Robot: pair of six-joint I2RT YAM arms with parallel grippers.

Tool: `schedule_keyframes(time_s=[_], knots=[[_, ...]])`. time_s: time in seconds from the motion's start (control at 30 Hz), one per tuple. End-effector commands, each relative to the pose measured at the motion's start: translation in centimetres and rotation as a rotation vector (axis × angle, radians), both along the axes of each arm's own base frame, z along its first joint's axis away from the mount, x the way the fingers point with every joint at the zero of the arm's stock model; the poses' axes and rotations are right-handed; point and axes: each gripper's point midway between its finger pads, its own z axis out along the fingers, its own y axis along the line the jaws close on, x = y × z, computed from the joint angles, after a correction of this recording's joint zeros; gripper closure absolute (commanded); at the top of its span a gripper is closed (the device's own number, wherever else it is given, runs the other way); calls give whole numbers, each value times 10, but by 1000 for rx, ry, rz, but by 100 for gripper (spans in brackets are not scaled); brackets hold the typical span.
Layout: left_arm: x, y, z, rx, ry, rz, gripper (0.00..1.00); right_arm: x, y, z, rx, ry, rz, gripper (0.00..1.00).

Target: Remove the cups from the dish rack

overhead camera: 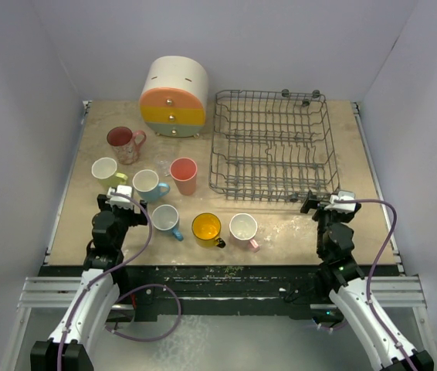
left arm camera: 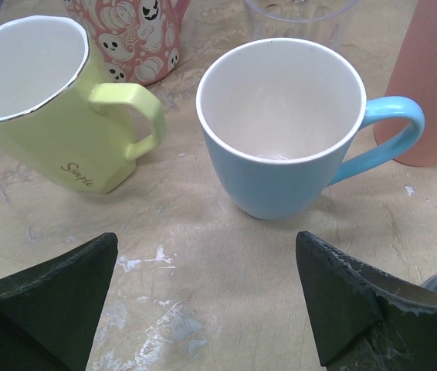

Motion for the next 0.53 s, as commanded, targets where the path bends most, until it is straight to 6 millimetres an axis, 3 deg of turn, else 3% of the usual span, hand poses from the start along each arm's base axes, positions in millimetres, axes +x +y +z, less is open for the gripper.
schedule_keyframes(time_s=[0.0,0.5], knots=[[7,2,19,-26,-67,19,1,1,1,7,12,-32,8,0],[8,2,19,-25,-66,20,1,1,2,6,14,-30,8,0]])
